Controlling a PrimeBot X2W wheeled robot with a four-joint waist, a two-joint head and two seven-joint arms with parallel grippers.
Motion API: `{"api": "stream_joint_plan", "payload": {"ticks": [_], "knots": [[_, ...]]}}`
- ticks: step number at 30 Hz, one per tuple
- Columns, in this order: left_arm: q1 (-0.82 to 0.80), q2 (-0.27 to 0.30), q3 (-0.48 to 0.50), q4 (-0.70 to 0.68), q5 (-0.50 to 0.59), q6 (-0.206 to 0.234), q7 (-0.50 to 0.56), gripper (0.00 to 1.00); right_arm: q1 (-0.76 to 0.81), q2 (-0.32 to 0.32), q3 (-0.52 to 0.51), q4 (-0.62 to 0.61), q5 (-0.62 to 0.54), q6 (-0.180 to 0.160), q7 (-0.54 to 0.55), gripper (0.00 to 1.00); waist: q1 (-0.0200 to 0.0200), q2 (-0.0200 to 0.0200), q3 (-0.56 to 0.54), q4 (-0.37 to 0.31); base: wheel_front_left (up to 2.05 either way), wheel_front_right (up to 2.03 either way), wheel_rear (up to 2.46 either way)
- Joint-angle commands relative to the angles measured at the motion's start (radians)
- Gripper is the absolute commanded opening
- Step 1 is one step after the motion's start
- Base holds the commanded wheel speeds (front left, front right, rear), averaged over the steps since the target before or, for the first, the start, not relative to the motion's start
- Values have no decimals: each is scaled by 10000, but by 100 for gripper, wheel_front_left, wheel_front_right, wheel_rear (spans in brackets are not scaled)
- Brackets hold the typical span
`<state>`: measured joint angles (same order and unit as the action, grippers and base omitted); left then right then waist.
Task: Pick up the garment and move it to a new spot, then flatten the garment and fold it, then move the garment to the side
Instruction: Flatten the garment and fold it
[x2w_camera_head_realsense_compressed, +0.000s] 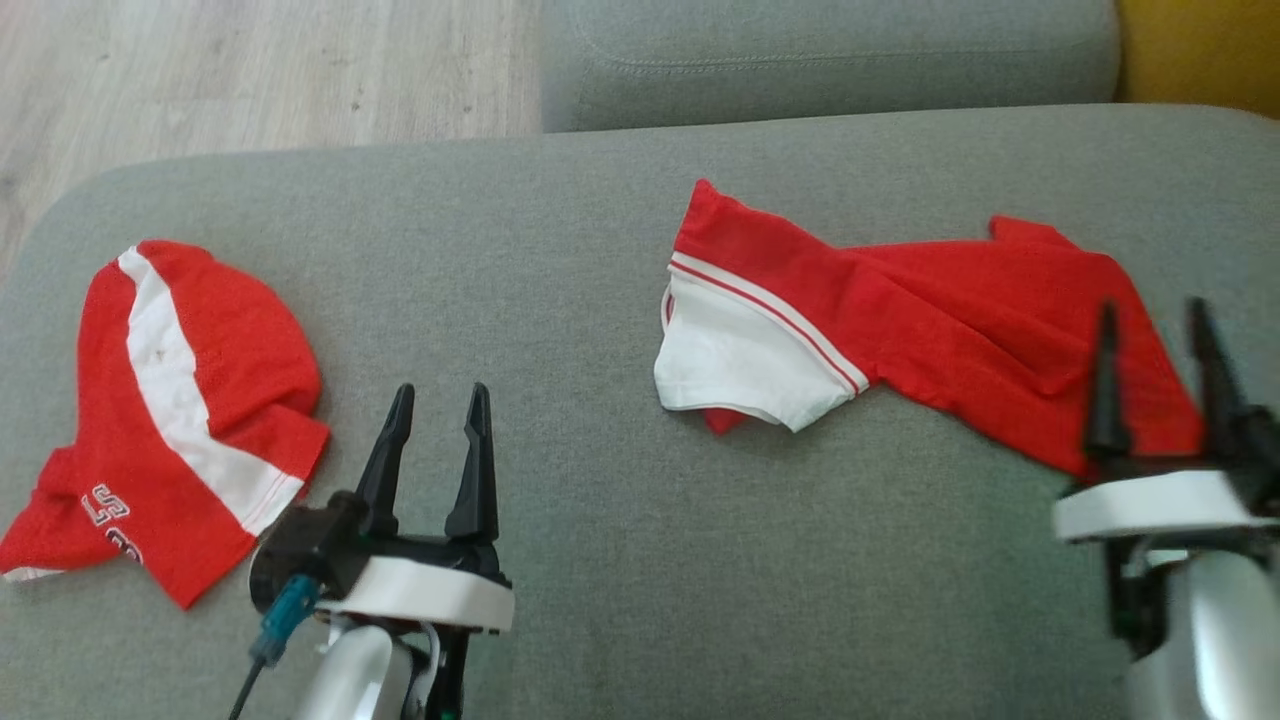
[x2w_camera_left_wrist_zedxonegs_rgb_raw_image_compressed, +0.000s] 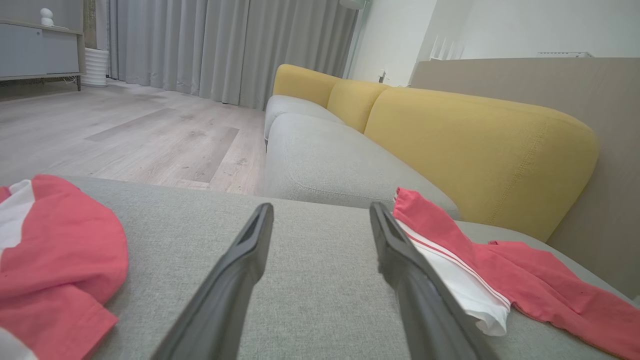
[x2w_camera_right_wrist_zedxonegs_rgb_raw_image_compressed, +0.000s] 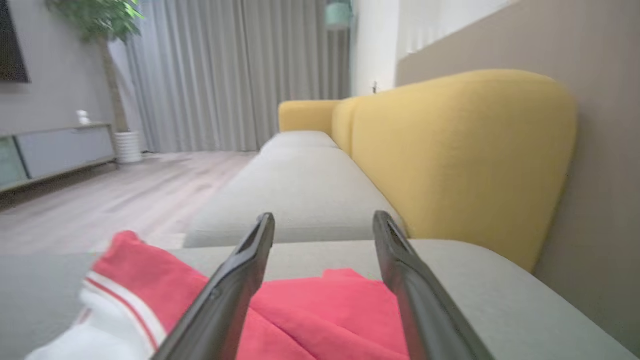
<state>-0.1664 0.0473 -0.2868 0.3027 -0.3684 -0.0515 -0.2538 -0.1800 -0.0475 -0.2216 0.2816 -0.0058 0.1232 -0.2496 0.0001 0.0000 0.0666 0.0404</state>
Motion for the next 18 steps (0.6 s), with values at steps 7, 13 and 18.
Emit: {"api": "stream_joint_plan", "payload": {"ticks": [7,13,18], "knots": [[-57,30,448,-458,86,-28,-80,100,1074,-31,2767,-1406,1180,75,-120,100,-1,0,-172,-127,0,0,0],[-1,30,403,-554,65,-41,-80,100,1312,-29,3244,-1345,1351,75,-121,100,-1,0,-138,-96,0,0,0],[-35,30,309,-579,56,-47,-80,100,1072,-29,3537,-1203,1062,75,-121,100,-1,0,14,85,0,0,0]]}}
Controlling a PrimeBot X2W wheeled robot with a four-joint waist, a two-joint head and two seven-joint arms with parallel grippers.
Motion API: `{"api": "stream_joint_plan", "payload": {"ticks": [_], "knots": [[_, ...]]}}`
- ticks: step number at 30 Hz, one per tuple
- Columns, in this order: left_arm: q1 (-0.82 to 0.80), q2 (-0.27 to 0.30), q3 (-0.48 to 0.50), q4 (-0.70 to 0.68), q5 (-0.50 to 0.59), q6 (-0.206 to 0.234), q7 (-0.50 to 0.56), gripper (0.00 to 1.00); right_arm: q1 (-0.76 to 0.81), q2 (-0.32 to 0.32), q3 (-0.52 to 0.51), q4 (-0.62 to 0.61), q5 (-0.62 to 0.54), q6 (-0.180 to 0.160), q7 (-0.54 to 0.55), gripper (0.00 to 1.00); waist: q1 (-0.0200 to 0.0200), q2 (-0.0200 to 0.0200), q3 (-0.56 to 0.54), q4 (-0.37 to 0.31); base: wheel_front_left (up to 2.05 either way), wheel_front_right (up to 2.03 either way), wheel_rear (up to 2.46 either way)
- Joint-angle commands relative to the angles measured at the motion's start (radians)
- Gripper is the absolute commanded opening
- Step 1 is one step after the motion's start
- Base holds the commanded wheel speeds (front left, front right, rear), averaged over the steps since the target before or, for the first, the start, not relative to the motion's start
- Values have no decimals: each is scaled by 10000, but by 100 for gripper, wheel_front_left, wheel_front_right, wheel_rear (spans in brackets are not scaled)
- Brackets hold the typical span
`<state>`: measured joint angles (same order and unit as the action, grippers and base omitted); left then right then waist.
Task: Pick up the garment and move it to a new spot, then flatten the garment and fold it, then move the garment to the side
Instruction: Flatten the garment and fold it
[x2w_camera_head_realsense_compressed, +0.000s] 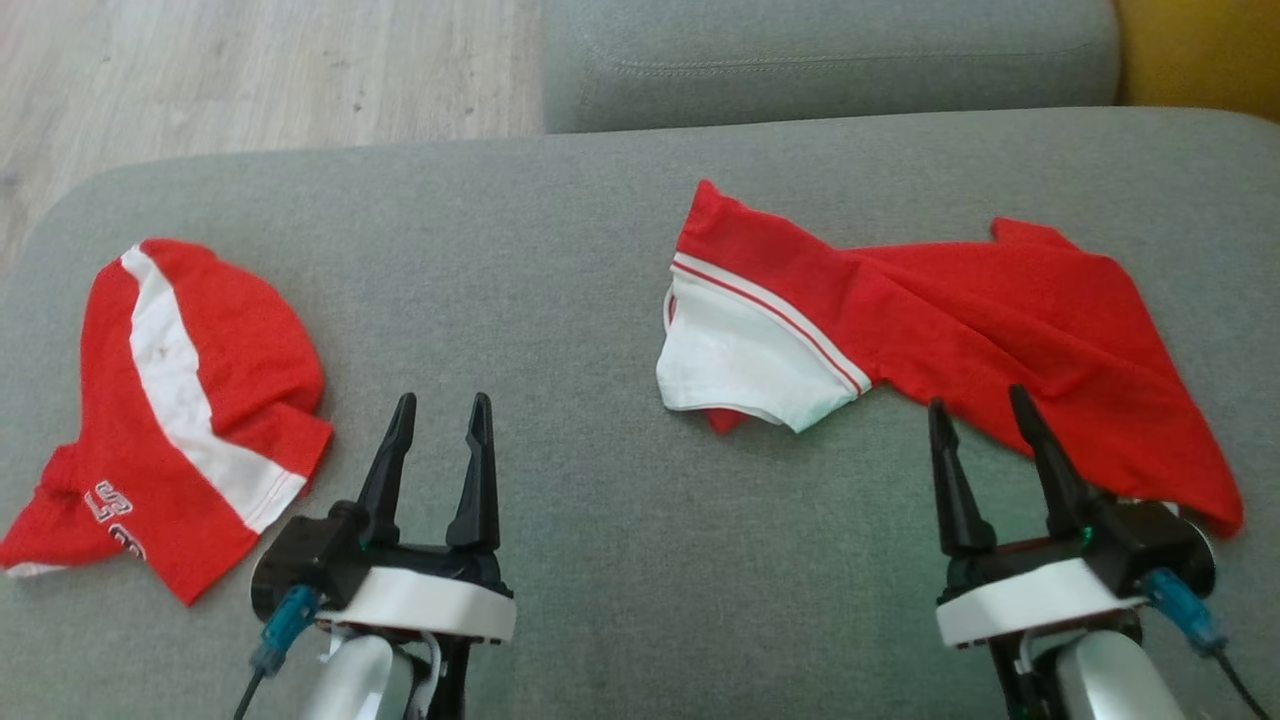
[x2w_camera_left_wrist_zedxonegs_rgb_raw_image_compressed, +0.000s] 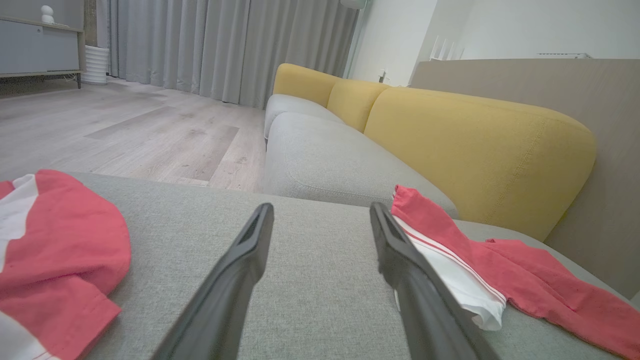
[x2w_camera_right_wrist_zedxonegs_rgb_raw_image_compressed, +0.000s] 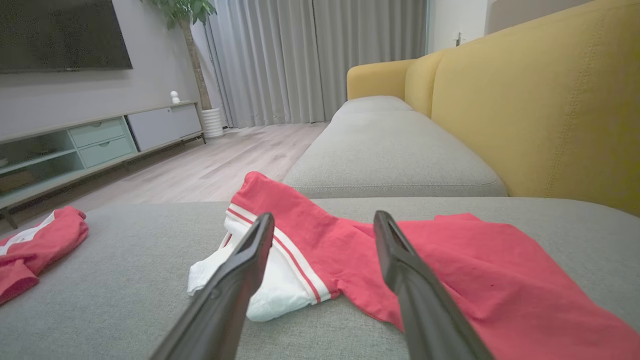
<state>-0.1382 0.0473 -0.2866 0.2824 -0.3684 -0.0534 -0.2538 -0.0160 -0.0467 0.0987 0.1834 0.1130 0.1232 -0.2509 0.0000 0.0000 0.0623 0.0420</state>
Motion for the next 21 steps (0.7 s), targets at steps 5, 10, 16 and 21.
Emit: {"api": "stream_joint_plan", "payload": {"ticks": [5,10,16,21], "knots": [[-372,30,241,-346,28,-23,-80,100,-761,-151,811,314,-596,75,-108,100,0,0,220,261,0,0,0],[-452,30,161,-247,21,4,-80,100,-1119,-322,1271,1108,-896,75,-108,100,0,0,438,533,0,0,0],[-595,30,48,-222,-55,45,-80,100,-1571,-562,1817,2132,-1297,75,-108,100,0,0,677,859,0,0,0],[-673,30,-19,-239,-84,64,-80,100,-2191,-575,1697,3125,-1733,75,-108,100,0,0,894,1030,0,0,0]]}}
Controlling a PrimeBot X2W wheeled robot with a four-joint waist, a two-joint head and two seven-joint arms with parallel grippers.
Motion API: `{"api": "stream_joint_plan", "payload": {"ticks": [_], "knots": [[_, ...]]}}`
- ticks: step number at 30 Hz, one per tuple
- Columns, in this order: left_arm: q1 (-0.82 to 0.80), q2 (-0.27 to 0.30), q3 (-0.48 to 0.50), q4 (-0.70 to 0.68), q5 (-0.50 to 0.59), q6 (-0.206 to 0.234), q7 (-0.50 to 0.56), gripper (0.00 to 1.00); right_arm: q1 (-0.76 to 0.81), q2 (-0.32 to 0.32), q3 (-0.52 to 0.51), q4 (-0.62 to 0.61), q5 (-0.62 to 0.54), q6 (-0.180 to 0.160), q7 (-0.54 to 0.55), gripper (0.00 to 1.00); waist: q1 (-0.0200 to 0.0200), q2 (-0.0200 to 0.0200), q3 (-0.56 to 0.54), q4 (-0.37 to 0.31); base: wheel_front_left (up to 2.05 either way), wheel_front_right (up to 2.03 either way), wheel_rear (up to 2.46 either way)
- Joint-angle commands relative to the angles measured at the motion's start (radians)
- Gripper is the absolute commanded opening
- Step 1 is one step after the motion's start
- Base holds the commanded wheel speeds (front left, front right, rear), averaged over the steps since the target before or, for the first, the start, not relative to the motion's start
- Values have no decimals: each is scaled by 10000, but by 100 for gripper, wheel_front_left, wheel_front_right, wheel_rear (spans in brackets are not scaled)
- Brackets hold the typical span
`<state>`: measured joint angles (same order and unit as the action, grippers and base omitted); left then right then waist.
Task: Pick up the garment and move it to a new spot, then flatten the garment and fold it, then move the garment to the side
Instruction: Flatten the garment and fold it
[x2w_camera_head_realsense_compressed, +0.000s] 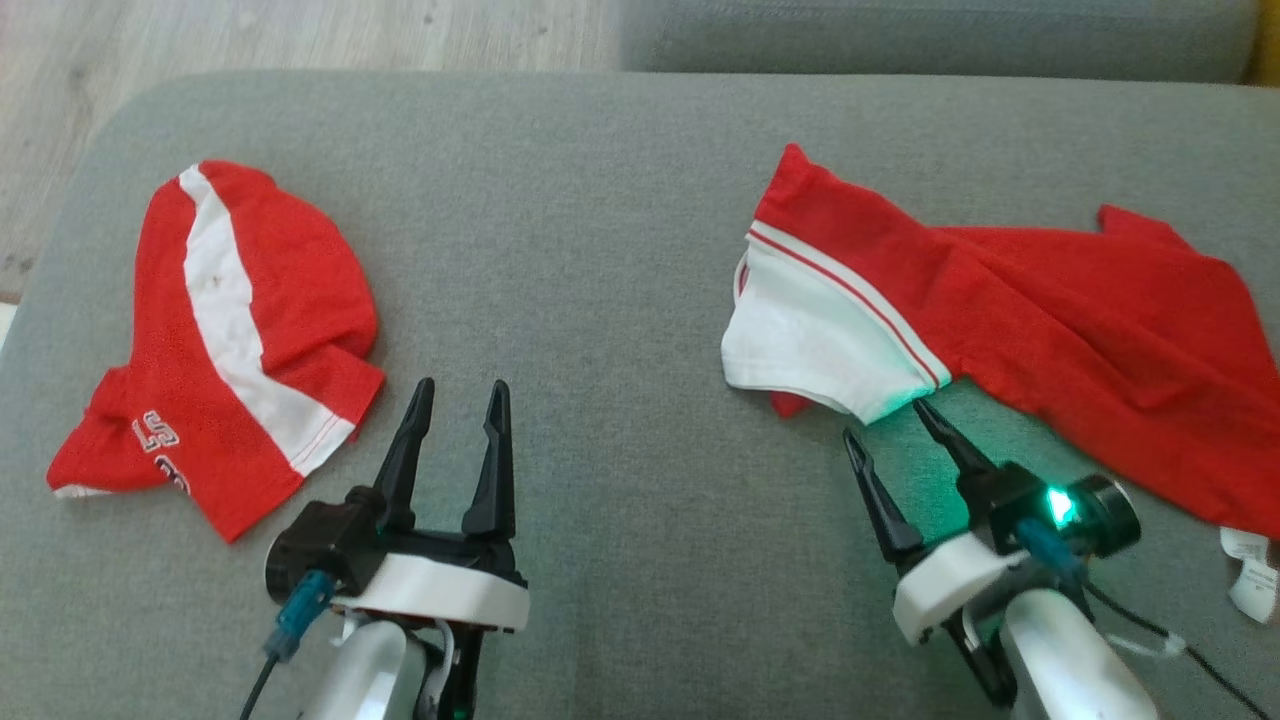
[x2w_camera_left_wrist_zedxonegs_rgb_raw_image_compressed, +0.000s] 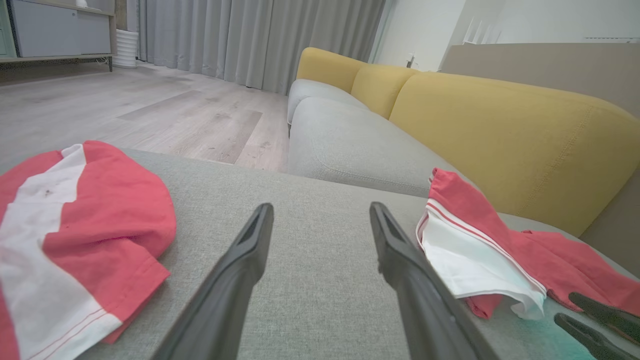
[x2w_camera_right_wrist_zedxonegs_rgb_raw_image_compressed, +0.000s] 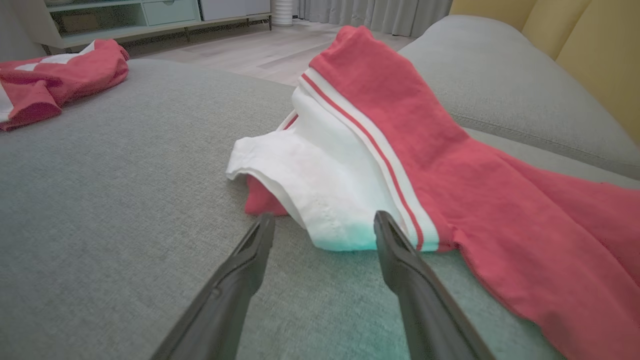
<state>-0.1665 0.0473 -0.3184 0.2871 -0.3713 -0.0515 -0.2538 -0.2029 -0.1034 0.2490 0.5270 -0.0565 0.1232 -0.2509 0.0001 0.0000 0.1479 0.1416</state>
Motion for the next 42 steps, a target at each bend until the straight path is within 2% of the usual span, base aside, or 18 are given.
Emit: {"api": "stream_joint_plan", "payload": {"ticks": [1,7,8,9,10,15,23,24,27,33,42], "knots": [[-408,30,295,-292,-52,48,-80,100,-448,14,174,-163,-125,75,-108,100,-1,0,94,59,0,0,0],[-597,30,254,-288,-56,22,-80,100,-1063,96,-75,671,-450,75,-108,100,-1,0,353,202,0,0,0],[-632,30,238,-282,-64,26,-80,100,-1143,111,-106,812,-459,75,-108,80,-1,0,384,221,0,0,0],[-667,30,218,-284,-75,31,-80,100,-1226,122,-135,904,-477,75,-108,33,-1,0,422,237,0,0,0],[-694,30,200,-287,-82,36,-80,100,-1295,134,-153,967,-498,75,-108,0,-1,0,445,247,0,0,0],[-665,30,180,-218,-34,59,-80,100,-1415,211,-318,672,-470,75,-108,0,-1,0,380,198,0,0,0],[-598,30,266,-115,6,12,-80,100,-1269,252,-719,-833,-205,75,-108,0,-1,0,56,80,0,0,0],[-564,30,237,-103,11,-6,-80,100,-1322,141,-791,-1264,-95,75,-108,0,-1,0,-42,77,0,0,0],[-528,30,194,-98,1,-15,-80,100,-1467,-71,-861,-1561,12,75,-108,0,-1,0,-117,99,0,0,0],[-444,30,-13,-152,-79,-42,-80,100,-2691,-1194,-1000,-1323,217,75,-109,0,-1,0,-61,365,0,0,0],[-836,30,-405,-115,-352,-124,-80,100,-5882,-3489,-193,987,1110,75,597,0,-1,0,727,1232,0,0,0]]}}
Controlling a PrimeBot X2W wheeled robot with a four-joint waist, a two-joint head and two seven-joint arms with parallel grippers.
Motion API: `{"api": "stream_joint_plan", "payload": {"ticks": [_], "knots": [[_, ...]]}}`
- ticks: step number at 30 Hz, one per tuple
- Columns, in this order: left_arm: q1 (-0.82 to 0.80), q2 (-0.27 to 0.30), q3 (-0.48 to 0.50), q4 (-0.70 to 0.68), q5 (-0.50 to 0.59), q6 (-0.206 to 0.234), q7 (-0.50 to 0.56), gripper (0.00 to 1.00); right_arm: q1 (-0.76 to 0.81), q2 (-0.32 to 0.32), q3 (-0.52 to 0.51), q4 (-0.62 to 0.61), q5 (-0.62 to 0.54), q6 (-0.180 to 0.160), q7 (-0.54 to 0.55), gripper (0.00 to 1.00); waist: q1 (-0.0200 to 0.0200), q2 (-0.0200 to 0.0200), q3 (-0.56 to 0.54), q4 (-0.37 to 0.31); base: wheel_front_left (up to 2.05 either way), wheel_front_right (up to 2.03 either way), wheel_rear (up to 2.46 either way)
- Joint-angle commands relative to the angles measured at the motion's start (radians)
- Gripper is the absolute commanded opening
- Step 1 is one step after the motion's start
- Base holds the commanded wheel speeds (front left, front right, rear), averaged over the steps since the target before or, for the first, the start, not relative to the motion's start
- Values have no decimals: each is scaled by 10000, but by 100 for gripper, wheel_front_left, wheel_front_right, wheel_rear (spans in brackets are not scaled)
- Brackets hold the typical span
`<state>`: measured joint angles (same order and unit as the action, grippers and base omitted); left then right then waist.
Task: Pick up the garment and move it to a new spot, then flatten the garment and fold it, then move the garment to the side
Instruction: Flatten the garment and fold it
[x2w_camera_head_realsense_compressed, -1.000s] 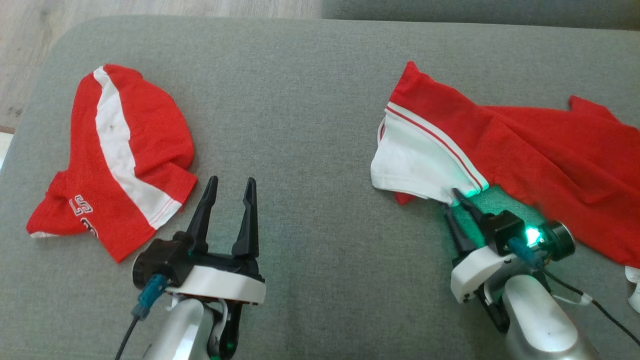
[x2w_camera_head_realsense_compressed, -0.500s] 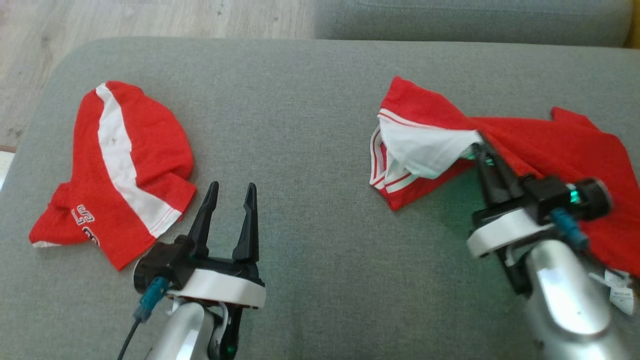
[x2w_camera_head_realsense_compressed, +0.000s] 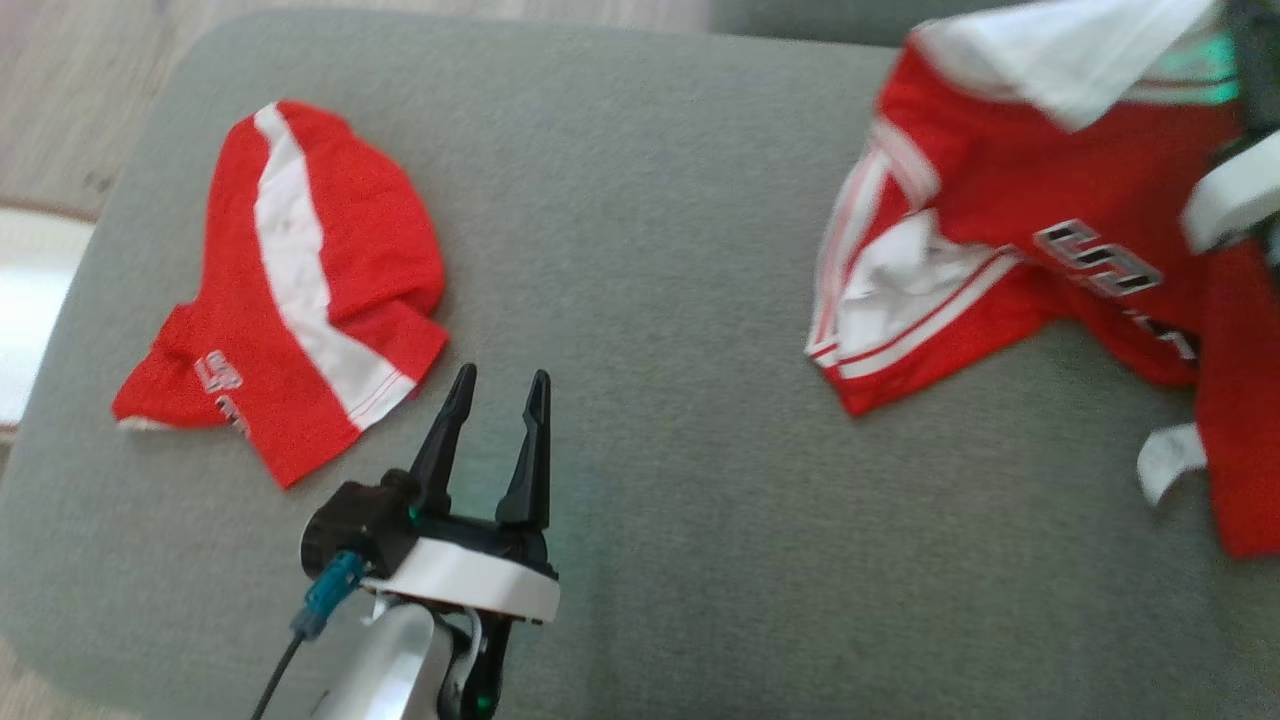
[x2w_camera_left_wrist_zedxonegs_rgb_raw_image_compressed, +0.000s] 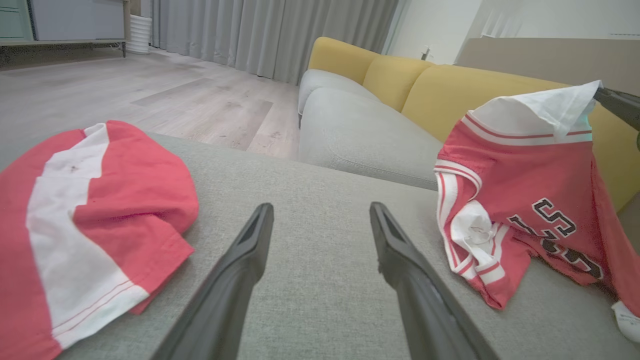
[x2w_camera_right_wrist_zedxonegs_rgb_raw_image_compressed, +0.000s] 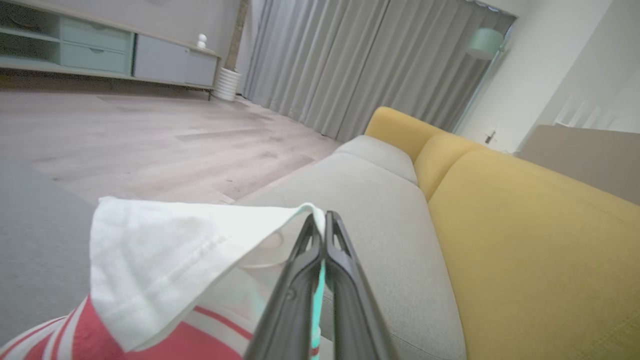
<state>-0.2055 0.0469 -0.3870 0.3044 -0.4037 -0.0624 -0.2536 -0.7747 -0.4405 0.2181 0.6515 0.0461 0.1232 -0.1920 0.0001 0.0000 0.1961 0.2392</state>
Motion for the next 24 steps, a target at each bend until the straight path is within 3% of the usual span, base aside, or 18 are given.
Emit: {"api": "stream_joint_plan", "payload": {"ticks": [1,2,3,4,9,15,20,24], "knots": [[-501,33,251,-283,-68,-11,-82,100,-482,-329,283,95,197,75,106,0,-1,0,329,355,0,0,0],[-554,33,218,-284,-105,-6,-82,100,-789,-564,439,485,245,75,233,6,-1,0,408,444,0,0,0],[-600,33,187,-294,-147,8,-82,100,-1075,-769,493,956,261,75,446,94,-1,0,471,518,0,0,0],[-638,33,158,-308,-180,22,-82,100,-1345,-920,613,1375,242,75,623,100,-1,0,532,580,0,0,0],[-739,33,138,-325,-281,107,-82,100,-2253,-1192,993,2867,83,75,724,100,-1,0,614,721,0,0,0],[-678,33,391,-318,-217,170,-82,100,-2543,-689,992,3656,86,75,-142,100,-1,0,353,317,0,0,0],[-585,33,653,-413,-29,158,-82,100,-2410,-22,1016,3378,362,75,-612,100,-1,0,24,-391,0,0,0],[-504,33,920,-537,124,138,-82,100,-1832,474,767,2254,760,75,-688,100,-1,0,-223,-1049,0,0,0]]}}
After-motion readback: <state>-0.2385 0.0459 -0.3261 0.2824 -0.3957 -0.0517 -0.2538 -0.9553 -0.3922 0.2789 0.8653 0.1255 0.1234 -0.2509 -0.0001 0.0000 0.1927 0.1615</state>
